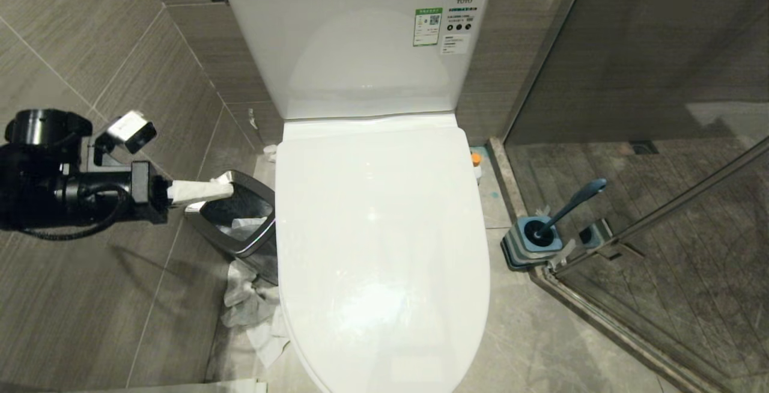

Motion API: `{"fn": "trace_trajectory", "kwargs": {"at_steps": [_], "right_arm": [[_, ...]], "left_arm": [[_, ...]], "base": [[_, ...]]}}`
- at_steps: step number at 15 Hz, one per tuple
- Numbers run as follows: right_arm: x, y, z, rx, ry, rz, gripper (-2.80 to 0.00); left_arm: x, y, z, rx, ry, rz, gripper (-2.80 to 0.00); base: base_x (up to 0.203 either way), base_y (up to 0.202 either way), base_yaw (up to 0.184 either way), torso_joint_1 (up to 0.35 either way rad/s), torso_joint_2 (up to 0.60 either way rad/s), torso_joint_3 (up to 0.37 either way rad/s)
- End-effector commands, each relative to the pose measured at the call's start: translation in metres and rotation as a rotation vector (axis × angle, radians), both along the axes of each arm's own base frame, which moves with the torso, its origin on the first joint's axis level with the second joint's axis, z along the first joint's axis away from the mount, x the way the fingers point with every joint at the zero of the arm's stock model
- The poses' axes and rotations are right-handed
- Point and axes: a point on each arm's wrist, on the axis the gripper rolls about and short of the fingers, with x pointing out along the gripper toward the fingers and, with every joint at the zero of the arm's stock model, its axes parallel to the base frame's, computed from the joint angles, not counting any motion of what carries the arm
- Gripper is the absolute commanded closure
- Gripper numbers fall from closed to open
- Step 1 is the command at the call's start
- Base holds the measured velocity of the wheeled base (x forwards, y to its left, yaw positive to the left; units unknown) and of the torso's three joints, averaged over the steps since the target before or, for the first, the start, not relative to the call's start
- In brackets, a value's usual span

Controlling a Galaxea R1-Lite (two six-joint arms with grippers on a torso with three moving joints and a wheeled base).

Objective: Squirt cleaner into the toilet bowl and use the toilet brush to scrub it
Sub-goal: Use the left hand to lift the toilet lid slightly

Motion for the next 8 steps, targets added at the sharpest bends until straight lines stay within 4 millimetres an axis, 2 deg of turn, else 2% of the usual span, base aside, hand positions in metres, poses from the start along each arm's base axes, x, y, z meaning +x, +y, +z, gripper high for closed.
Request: {"fn": "trace_trajectory", "kwargs": {"at_steps": [1, 8], "right_arm": [[0.000, 0.000, 0.000, 0.000, 0.001, 0.000, 0.00], [0.000, 0.000, 0.000, 0.000, 0.001, 0.000, 0.00]], "left_arm": [[0.001, 0.010, -0.030, -0.015, 0.041, -0.002, 0.00], [0.009, 0.014, -0.052, -0.023, 0.107, 0.007, 0.00]], "base": [[0.000, 0.000, 0.000, 0.000, 0.00, 0.000], [0.000, 0.000, 0.000, 0.000, 0.00, 0.000]]}}
